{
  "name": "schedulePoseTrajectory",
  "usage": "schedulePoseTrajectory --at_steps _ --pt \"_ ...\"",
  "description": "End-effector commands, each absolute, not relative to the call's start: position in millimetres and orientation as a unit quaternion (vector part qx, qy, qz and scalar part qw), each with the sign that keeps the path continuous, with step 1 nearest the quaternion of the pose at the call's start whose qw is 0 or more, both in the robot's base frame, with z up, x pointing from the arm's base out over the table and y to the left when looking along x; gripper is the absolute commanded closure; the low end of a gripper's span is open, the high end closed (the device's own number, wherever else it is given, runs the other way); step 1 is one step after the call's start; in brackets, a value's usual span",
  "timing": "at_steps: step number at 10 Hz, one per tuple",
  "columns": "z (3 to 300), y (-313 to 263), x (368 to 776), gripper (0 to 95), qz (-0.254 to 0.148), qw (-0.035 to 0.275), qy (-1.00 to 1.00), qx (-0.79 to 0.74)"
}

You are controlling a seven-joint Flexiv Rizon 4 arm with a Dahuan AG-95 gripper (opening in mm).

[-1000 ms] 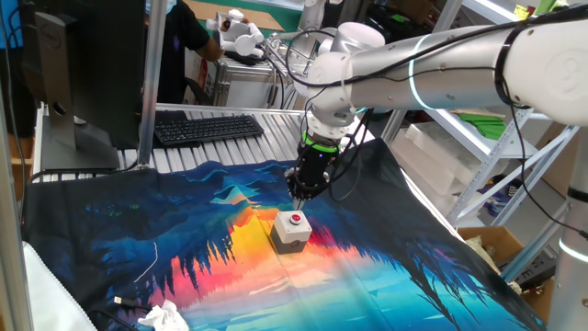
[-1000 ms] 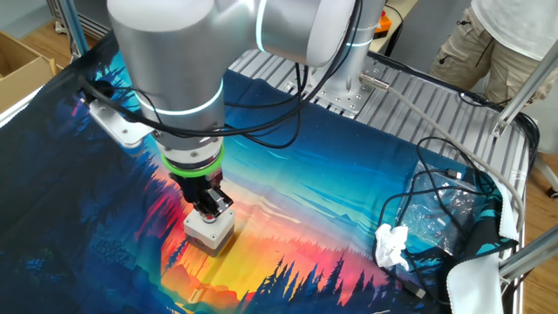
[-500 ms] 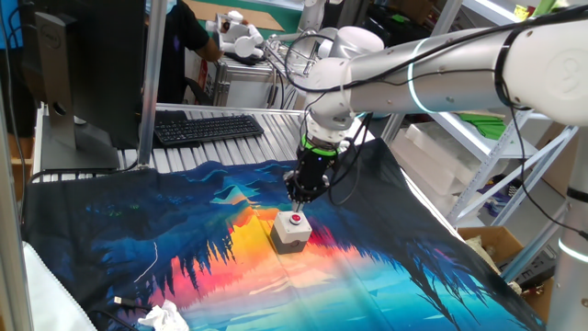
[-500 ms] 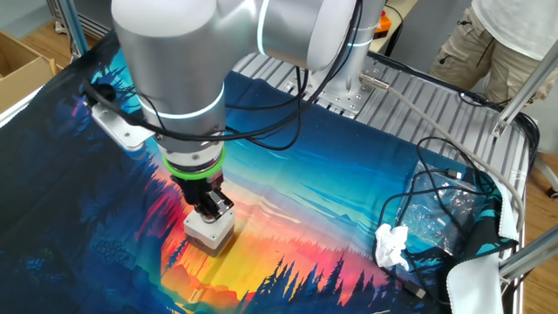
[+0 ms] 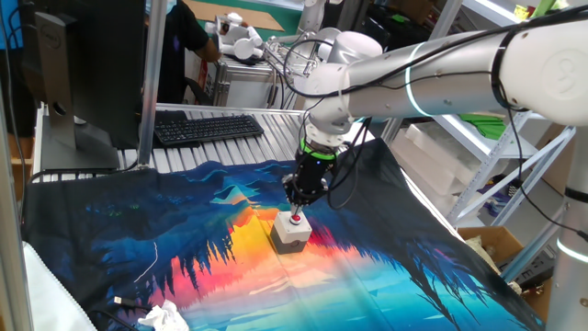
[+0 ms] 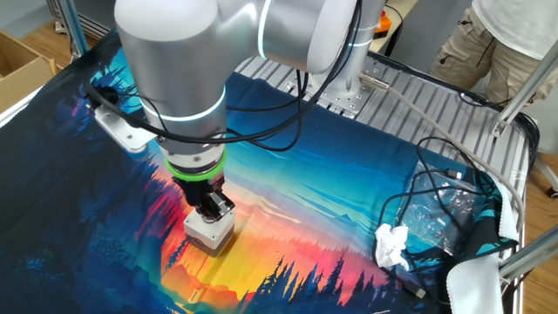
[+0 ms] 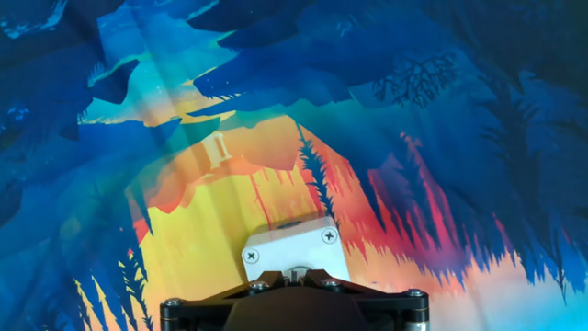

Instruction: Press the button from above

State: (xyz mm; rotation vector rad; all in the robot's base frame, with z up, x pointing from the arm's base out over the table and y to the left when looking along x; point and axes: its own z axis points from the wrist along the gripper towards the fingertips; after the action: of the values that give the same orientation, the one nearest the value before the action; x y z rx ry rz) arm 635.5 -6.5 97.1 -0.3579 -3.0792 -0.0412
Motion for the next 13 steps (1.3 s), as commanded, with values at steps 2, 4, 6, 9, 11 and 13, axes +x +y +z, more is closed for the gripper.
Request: schedulePoseTrajectory --at_steps 2,4,6,9,11,13 --pt "96.2 -6.3 636.0 95.0 -0.014 0.021 -0.993 -0.114" --pt "97.7 -6.8 636.5 95.0 -0.013 0.021 -0.993 -0.116" --pt "97.6 -6.8 636.5 95.0 -0.013 0.021 -0.993 -0.116" --pt "104.3 -8.2 636.7 95.0 -0.013 0.024 -0.993 -0.115" --pt "105.7 -8.1 636.0 95.0 -0.012 0.026 -0.993 -0.115" --pt "104.1 -7.0 634.5 95.0 -0.012 0.025 -0.993 -0.114"
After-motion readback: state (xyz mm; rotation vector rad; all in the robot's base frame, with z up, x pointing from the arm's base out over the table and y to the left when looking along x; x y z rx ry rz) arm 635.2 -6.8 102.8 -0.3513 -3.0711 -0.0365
